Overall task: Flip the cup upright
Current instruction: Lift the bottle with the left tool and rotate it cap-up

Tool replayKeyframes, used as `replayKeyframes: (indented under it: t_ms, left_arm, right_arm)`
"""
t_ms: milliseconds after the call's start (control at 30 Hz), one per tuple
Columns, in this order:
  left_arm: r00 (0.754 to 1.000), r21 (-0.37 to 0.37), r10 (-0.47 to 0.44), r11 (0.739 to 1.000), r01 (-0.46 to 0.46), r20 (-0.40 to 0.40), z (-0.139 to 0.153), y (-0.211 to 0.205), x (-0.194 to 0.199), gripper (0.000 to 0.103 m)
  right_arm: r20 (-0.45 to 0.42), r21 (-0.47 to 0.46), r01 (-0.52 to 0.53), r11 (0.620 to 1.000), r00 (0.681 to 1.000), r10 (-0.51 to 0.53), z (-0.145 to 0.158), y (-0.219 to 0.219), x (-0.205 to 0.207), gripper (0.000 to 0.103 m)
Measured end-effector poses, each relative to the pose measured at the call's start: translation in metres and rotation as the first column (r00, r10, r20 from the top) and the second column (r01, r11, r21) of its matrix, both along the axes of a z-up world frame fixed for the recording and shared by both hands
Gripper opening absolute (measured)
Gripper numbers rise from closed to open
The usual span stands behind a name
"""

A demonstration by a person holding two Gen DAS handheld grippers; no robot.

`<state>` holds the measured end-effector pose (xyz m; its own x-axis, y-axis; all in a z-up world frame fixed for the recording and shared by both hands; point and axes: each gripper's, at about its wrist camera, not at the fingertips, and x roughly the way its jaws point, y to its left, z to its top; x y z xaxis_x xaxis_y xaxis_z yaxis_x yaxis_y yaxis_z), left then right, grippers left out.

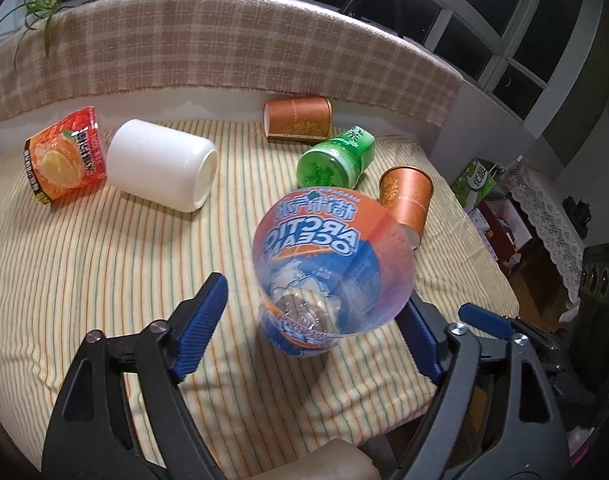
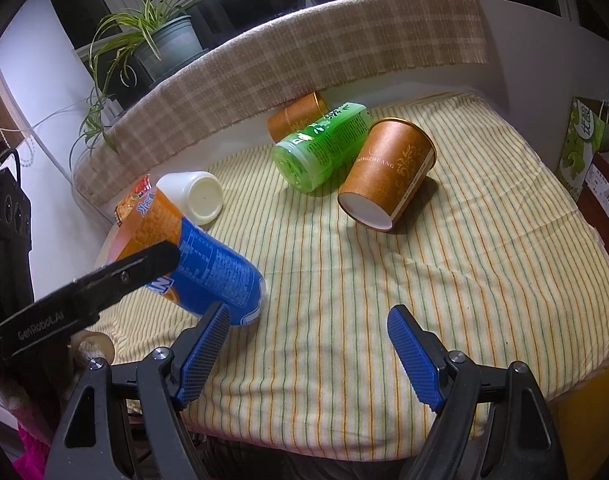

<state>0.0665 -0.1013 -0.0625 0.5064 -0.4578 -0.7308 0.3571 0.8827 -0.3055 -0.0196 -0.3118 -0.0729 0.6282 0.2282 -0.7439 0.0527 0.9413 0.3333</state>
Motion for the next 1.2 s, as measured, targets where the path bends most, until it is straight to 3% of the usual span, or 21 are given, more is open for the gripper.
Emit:
replayKeyframes:
  t_ms: [600,1200]
  left_arm:
    - [1.000,0.028,0.015,0.999,-0.016,0.017,-0.006,0.026,-0.014,0.088]
    - [0.999,0.009,-0.019,1.000,0.018,0.047,0.001,-0.013,0.003,0.088]
  right_arm:
    - [0.023,-0.021,-0.020,1.000,1.000,0.021,0.004,0.012,0.003,0.083]
    - [0.030,-0.019,0.009,1.000,1.000,-0.008,0.005,0.002,0.000,0.083]
